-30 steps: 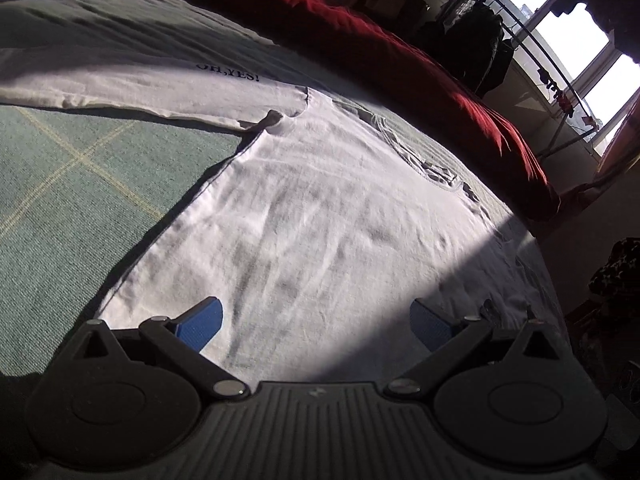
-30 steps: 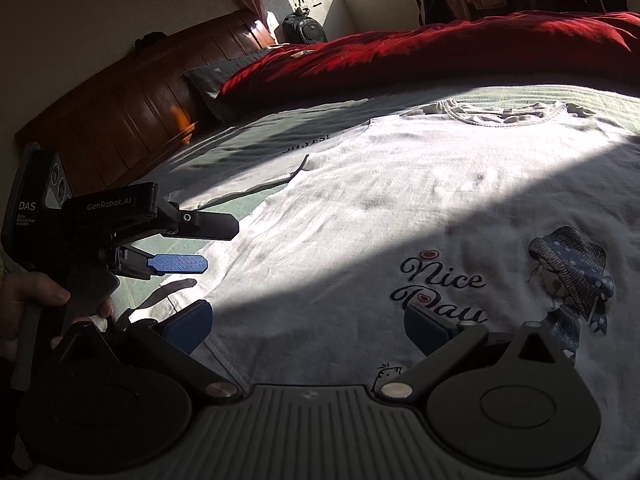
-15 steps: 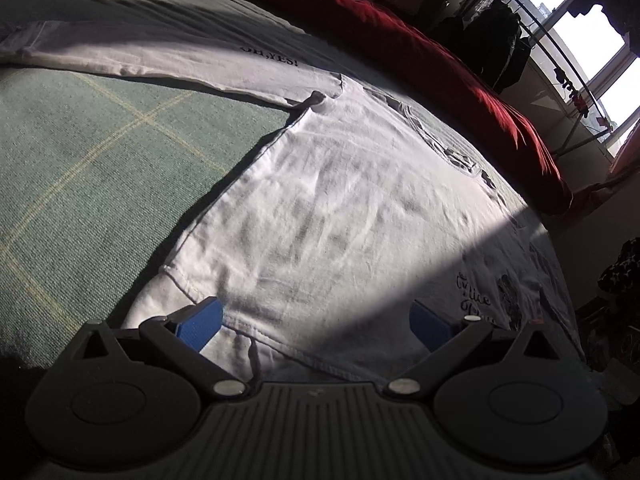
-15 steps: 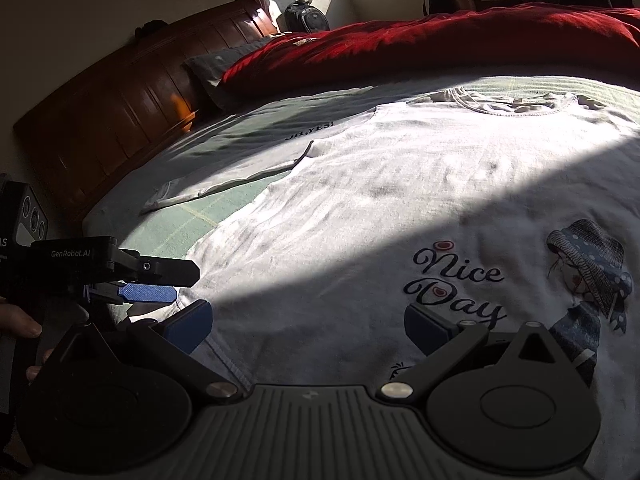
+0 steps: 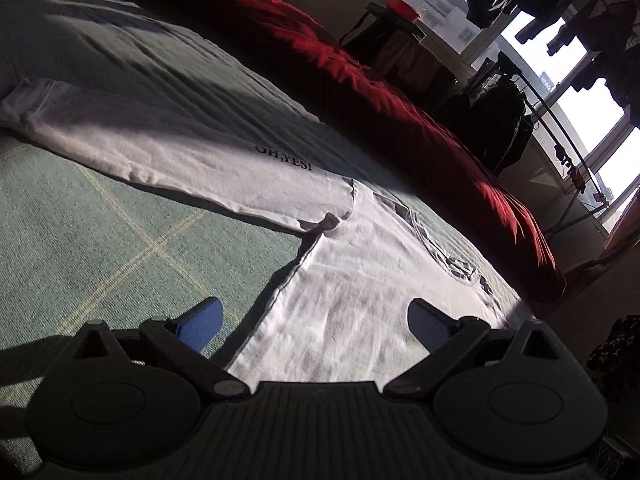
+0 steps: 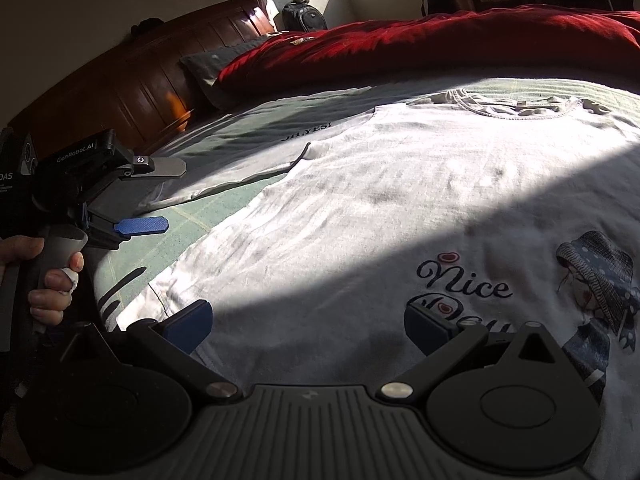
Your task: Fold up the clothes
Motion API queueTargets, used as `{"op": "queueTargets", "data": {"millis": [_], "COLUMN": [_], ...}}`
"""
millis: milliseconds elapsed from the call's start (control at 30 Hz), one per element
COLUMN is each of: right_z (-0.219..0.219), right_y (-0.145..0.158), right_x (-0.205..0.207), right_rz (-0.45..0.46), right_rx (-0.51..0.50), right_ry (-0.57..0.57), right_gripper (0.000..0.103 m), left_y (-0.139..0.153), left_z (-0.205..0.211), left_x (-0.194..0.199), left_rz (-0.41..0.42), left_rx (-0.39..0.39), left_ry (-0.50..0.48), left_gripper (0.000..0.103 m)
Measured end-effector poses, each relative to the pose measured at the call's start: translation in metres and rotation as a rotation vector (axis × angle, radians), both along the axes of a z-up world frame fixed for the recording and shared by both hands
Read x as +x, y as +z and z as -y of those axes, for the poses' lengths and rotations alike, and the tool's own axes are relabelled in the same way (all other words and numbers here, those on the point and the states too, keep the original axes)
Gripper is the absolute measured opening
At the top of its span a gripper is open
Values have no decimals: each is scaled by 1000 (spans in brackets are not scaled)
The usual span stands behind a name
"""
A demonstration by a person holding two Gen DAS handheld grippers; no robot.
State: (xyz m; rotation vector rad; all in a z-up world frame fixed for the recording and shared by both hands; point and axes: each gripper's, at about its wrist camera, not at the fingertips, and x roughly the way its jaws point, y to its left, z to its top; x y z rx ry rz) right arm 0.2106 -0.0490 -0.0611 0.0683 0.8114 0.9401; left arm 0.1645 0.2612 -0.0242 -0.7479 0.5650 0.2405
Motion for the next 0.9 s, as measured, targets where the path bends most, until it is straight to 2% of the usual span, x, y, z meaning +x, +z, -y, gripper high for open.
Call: {"op": "queueTargets", "data": {"millis": [100, 300, 433, 500, 567, 733, 900], "right_z": [-5, -20, -29, -31, -31, -30, -31], "right_y": [-2, -4, -9, -9, -9, -11, -11], "right_x": [3, 6, 5, 5, 5, 7, 6], "right_rz": [0, 11, 35, 46, 45, 42, 49], "right_rx": [-2, -2, -31, -43, -35, -24, -25], "right_ry": [-1, 6, 15, 16, 16, 12, 11], "right_gripper": [103, 103, 103, 103, 103, 103, 103], "left_y": [-6, -36, -61, -72, -78, -85, -85], "left_z": [-34, -94, -127, -143, -155, -177, -186], "left_x": [2, 1, -11, -25, -29, -22, -8], "left_rz": [26, 23, 22, 67, 79, 95, 88], "left_rx": [-36, -123, -198, -270, -276, -292, -248], "left_ry": [104, 295, 436, 491, 517, 553, 574], "left_gripper": [77, 63, 58, 46, 43, 43, 43]}}
